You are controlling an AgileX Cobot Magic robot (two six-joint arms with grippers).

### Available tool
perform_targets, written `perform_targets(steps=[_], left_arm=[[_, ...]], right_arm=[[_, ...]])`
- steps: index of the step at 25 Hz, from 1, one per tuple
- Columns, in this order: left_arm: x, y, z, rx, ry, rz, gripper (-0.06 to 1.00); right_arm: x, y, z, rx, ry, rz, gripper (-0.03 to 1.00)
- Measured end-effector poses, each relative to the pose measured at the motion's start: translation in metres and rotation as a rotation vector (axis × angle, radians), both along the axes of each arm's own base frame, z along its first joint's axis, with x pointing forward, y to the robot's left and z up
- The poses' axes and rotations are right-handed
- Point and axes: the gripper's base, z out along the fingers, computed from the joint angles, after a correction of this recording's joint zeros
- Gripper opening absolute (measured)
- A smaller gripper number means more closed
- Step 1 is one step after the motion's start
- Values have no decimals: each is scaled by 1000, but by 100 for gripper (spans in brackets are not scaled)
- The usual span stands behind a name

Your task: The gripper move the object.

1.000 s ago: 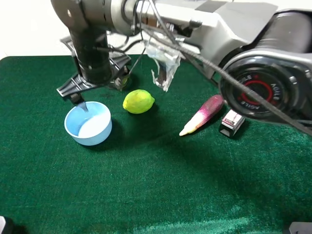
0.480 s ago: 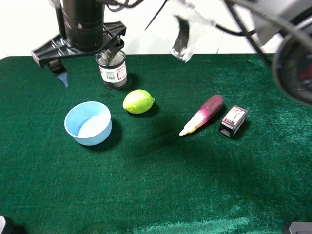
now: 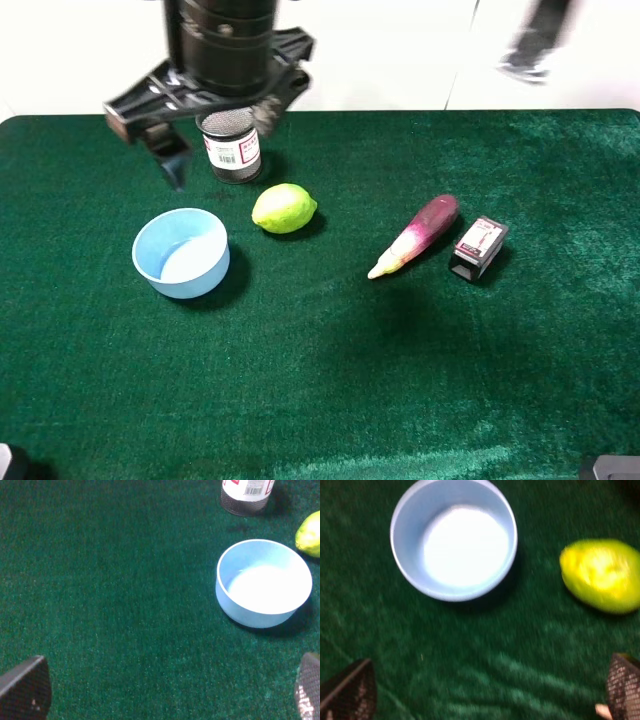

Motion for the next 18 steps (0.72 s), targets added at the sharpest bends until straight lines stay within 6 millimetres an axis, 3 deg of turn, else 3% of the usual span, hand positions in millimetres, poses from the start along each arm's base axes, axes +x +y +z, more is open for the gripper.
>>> perform_targets(steps=[11,14,18], left_arm=[[0,0,0,0,0,0,99],[0,0,0,0,0,0,99],[0,0,0,0,0,0,99]], right_arm=[[-39,-73,37,-17,-56,-20,70],[-46,-85,44,-8,-70,-28,70],[-61,-114,70,46,-131,-64,70]])
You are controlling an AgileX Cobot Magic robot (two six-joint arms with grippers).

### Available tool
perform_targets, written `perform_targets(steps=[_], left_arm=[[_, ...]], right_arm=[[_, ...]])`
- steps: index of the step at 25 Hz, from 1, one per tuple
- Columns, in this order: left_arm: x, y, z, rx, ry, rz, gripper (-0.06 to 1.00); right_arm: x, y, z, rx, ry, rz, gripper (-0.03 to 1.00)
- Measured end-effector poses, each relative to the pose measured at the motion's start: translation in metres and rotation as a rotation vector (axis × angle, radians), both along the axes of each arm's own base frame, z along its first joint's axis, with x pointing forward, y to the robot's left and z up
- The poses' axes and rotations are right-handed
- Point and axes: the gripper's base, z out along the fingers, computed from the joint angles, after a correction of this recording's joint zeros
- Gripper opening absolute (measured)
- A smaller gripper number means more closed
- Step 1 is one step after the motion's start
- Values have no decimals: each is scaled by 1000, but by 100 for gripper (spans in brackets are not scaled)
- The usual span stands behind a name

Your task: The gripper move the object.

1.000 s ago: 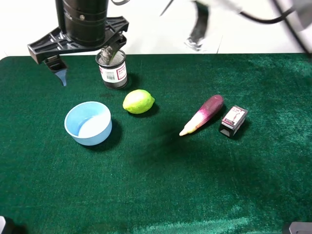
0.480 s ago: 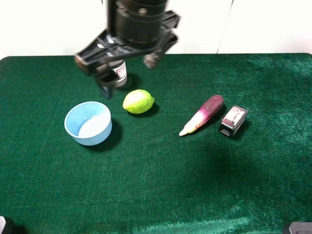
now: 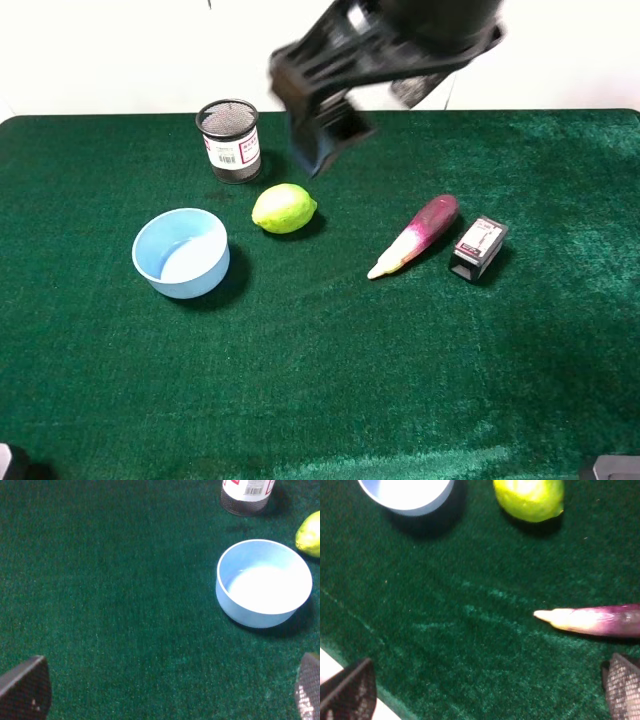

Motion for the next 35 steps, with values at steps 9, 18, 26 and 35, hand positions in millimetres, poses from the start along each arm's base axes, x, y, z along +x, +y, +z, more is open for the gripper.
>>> perform_targets(steps=[9,18,26,35], left_arm=[[0,0,0,0,0,0,99],[0,0,0,0,0,0,99],[0,0,0,0,0,0,99],[0,0,0,0,0,0,99]], right_arm=[[-32,-54,33,113,-80,-28,70],[-50,-128,2,72,-94,-192,70],[-77,-206,-17,142,-178,-528,70],[-150,-253,-33,341,-505,-802,70]])
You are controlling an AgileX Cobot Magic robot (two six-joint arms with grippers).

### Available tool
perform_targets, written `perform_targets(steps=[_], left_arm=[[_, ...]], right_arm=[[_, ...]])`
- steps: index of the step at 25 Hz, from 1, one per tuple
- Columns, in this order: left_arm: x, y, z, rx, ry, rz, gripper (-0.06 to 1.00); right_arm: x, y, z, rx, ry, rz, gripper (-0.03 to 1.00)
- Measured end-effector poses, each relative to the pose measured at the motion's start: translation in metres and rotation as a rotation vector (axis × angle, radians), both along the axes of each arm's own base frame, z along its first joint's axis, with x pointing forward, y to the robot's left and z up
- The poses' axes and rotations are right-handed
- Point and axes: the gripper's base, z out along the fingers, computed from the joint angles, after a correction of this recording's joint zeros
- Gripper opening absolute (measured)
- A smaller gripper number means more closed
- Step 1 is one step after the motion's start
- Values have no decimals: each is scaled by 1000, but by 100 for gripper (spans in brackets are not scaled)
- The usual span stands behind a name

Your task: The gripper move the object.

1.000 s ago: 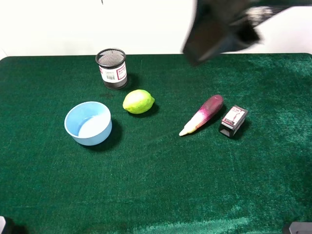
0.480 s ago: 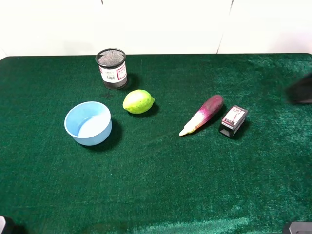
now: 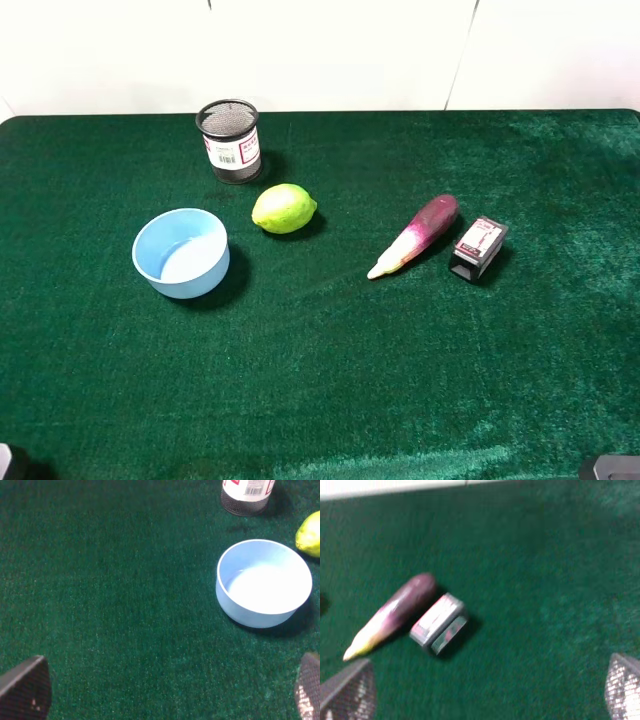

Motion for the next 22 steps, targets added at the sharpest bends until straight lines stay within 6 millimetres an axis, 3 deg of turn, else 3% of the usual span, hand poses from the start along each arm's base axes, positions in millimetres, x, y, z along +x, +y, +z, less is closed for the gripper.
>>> perform_targets(steps=[7,12,22], left_arm=[[0,0,0,0,0,0,99],[0,0,0,0,0,0,99],[0,0,0,0,0,0,99]], right_arm=[[-31,-6,-28,8,-146,-162,70],[-23,-4,-47,-11,-90,-214,70],[-17,-3,-49,-74,-131,-174,70]])
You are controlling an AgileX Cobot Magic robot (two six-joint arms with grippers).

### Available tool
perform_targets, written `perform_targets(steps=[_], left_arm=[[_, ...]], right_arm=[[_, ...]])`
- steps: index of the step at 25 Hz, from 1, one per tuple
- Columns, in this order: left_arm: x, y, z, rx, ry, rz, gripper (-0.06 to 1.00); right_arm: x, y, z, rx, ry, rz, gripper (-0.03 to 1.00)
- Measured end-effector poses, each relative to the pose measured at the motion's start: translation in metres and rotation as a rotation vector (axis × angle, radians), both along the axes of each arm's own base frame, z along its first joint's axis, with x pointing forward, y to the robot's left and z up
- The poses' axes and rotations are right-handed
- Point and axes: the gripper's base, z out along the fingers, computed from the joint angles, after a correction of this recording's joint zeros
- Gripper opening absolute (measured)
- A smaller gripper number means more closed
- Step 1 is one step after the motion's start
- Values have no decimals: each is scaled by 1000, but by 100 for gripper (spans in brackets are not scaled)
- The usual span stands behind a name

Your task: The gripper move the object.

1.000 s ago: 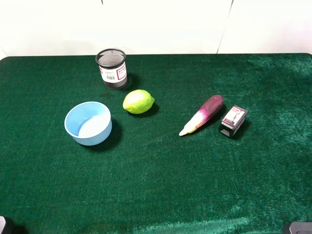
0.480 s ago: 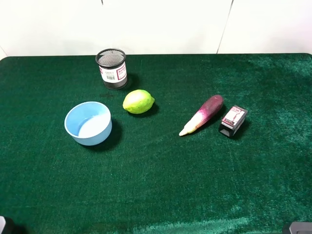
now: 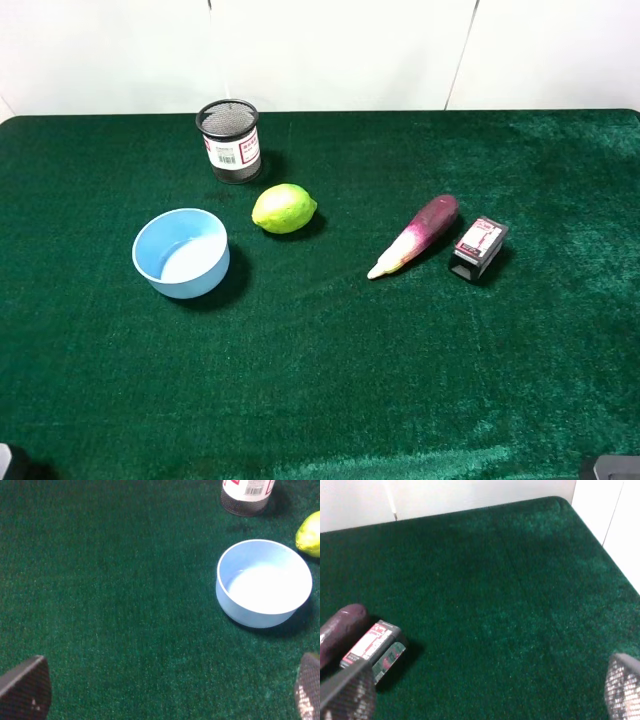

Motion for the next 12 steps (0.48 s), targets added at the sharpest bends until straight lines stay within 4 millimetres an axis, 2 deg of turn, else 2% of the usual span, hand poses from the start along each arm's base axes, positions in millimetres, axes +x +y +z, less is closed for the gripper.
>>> perform_targets(steps=[12], left_arm=[[0,0,0,0,0,0,99]], right_arm=[[0,0,0,-1,0,1,70]])
